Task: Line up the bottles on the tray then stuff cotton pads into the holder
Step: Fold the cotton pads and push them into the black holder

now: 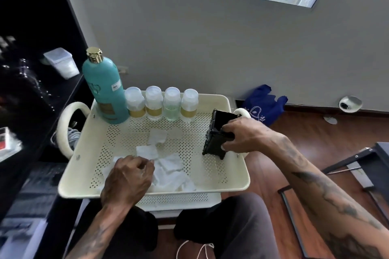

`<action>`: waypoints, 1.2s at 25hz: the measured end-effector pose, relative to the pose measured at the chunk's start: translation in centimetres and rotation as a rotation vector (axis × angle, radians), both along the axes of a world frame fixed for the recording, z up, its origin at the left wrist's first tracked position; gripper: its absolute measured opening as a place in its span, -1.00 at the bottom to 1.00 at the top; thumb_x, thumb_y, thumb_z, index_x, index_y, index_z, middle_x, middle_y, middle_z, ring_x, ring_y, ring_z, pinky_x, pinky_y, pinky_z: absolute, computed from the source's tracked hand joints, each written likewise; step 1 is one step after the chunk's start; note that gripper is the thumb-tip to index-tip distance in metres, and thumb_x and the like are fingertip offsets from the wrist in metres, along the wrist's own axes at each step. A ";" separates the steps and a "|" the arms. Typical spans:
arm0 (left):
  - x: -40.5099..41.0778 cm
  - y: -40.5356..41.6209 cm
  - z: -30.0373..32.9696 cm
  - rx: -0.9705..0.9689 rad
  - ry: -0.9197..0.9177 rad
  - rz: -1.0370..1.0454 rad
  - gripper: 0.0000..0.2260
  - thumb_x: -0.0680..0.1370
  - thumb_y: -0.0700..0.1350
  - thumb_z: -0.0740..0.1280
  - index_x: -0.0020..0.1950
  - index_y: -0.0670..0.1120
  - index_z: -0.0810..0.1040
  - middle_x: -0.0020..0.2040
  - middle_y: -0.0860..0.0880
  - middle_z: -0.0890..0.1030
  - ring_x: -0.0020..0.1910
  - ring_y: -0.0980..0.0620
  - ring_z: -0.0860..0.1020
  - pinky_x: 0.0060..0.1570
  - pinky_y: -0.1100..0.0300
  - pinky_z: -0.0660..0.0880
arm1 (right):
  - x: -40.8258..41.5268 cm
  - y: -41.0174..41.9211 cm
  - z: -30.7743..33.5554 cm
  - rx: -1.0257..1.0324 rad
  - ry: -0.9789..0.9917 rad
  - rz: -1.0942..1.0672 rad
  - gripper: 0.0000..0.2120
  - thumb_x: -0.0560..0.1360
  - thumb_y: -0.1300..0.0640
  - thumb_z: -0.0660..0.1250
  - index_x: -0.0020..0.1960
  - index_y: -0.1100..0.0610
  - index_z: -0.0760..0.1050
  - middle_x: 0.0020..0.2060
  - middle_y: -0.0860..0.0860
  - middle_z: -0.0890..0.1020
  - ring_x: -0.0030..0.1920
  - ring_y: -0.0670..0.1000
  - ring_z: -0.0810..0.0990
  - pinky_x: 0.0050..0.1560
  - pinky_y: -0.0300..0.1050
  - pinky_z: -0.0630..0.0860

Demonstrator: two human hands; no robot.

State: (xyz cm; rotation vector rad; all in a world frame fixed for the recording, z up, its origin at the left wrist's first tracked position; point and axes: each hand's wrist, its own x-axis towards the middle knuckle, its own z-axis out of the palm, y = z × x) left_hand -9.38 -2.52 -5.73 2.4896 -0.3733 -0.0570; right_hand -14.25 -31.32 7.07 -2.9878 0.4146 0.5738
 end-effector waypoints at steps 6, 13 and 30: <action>0.4 0.1 1.0 -0.153 0.015 -0.292 -0.79 0.48 0.01 0.43 0.11 0.05 0.66 0.01 0.13 0.60 0.12 0.15 0.47 0.05 0.16 0.50 | -2.1 -1.7 -2.0 0.210 -0.351 -0.095 -0.12 0.33 -0.20 0.48 0.52 -0.03 0.18 0.42 -0.04 0.28 0.40 0.01 0.30 0.39 -0.02 0.31; 1.6 -6.0 2.5 0.352 0.128 -0.521 -0.66 0.45 0.09 0.48 0.15 -0.05 0.65 0.09 -0.03 0.59 -0.02 0.00 0.58 0.03 0.07 0.55 | -3.6 -1.0 -2.8 0.311 -0.451 -0.108 -0.20 0.28 -0.08 0.55 0.44 0.01 0.32 0.30 -0.08 0.40 0.27 -0.03 0.40 0.19 -0.25 0.26; -1.0 -4.3 3.3 0.288 -0.185 -0.566 -0.88 0.54 -0.18 0.35 -0.07 -0.05 0.69 -0.10 0.00 0.62 -0.17 0.03 0.57 -0.08 0.05 0.59 | -5.0 -1.0 -4.1 0.442 -0.551 -0.143 -0.22 0.30 -0.06 0.55 0.44 -0.03 0.32 0.31 -0.13 0.39 0.26 -0.09 0.41 0.22 -0.28 0.26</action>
